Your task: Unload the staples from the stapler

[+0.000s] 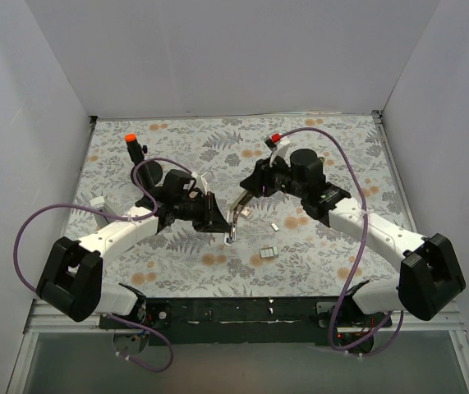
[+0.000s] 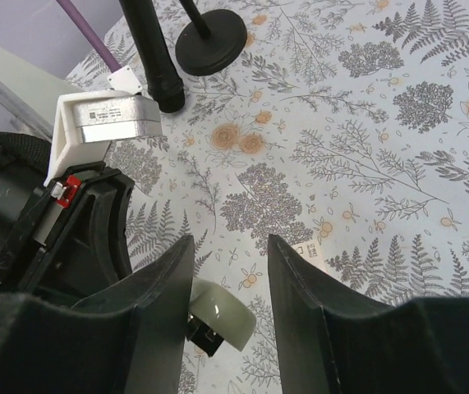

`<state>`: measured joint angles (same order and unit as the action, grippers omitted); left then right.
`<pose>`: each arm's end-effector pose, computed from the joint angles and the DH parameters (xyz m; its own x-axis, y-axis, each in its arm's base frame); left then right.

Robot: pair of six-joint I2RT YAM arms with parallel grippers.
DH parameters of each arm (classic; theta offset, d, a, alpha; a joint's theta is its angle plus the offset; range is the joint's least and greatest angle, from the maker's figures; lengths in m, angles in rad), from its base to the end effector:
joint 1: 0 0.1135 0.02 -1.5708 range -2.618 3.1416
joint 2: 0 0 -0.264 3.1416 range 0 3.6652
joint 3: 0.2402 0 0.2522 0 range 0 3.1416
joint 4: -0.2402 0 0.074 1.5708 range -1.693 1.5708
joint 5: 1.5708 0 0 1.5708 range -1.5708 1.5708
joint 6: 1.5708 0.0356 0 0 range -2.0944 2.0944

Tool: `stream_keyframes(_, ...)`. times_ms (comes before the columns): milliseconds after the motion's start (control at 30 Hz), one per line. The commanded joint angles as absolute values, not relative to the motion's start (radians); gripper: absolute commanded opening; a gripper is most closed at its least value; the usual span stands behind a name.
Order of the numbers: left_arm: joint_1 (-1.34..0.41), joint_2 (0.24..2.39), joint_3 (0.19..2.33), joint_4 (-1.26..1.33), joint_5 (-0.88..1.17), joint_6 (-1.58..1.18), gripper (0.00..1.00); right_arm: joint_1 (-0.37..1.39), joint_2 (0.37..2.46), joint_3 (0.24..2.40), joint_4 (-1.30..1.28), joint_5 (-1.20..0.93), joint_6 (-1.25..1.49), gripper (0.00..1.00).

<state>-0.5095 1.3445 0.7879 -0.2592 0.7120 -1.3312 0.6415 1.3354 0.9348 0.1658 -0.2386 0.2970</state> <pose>0.2240 -0.1518 0.2188 -0.8893 -0.3456 0.2996 -0.4372 0.4501 -0.7786 0.2457 0.1940 0.3047 -0.4023 0.0545 -0.9139 -0.6775 0.6536 0.3372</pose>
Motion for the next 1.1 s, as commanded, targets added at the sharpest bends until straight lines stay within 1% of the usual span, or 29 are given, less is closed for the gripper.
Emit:
stream_keyframes(0,-0.523,1.296,0.827,-0.267,0.865,-1.276,0.00,0.614,1.368,0.943,0.245,-0.170,0.227,0.48)
stream_keyframes(133,-0.523,1.292,0.825,-0.265,0.845,-1.288,0.00,0.615,1.368,0.940,0.245,-0.176,0.252,0.49)
stream_keyframes(200,-0.523,1.290,0.822,-0.264,0.802,-1.305,0.00,0.614,1.362,0.977,0.197,-0.143,0.293,0.50)
stream_keyframes(233,-0.525,1.289,0.821,-0.265,0.787,-1.324,0.00,0.614,1.352,1.008,0.158,-0.109,0.314,0.52)
stream_keyframes(267,-0.522,1.289,0.821,-0.264,0.772,-1.333,0.00,0.614,1.347,1.041,0.044,-0.068,0.334,0.52)
stream_keyframes(300,-0.522,1.287,0.818,-0.262,0.752,-1.342,0.00,0.612,1.336,1.116,0.002,-0.004,0.359,0.53)
stream_keyframes(333,-0.522,1.285,0.816,-0.250,0.746,-1.353,0.00,0.614,1.327,1.143,-0.059,0.049,0.389,0.55)
stream_keyframes(400,-0.522,1.281,0.808,-0.239,0.726,-1.390,0.00,0.614,1.299,1.163,-0.095,0.093,0.414,0.59)
stream_keyframes(433,-0.522,1.282,0.807,-0.233,0.718,-1.400,0.00,0.614,1.263,1.152,-0.095,0.101,0.437,0.64)
stream_keyframes(533,-0.522,1.278,0.811,-0.235,0.675,-1.439,0.00,0.614,1.192,1.115,-0.098,0.121,0.469,0.72)
stream_keyframes(600,-0.522,1.267,0.816,-0.235,0.649,-1.469,0.00,0.614,1.148,1.105,-0.118,0.130,0.495,0.72)
stream_keyframes(733,-0.522,1.249,0.830,-0.233,0.591,-1.503,0.00,0.620,1.091,1.052,-0.101,0.063,0.543,0.72)
stream_keyframes(800,-0.522,1.241,0.834,-0.232,0.577,-1.516,0.00,0.635,1.078,1.019,-0.097,0.061,0.560,0.72)
stream_keyframes(933,-0.522,1.215,0.830,-0.216,0.546,-1.534,0.00,0.708,1.084,0.985,-0.084,0.080,0.586,0.72)
stream_keyframes(1067,-0.522,1.197,0.822,-0.244,0.477,-1.496,0.00,0.776,1.115,0.991,-0.086,0.107,0.592,0.72)
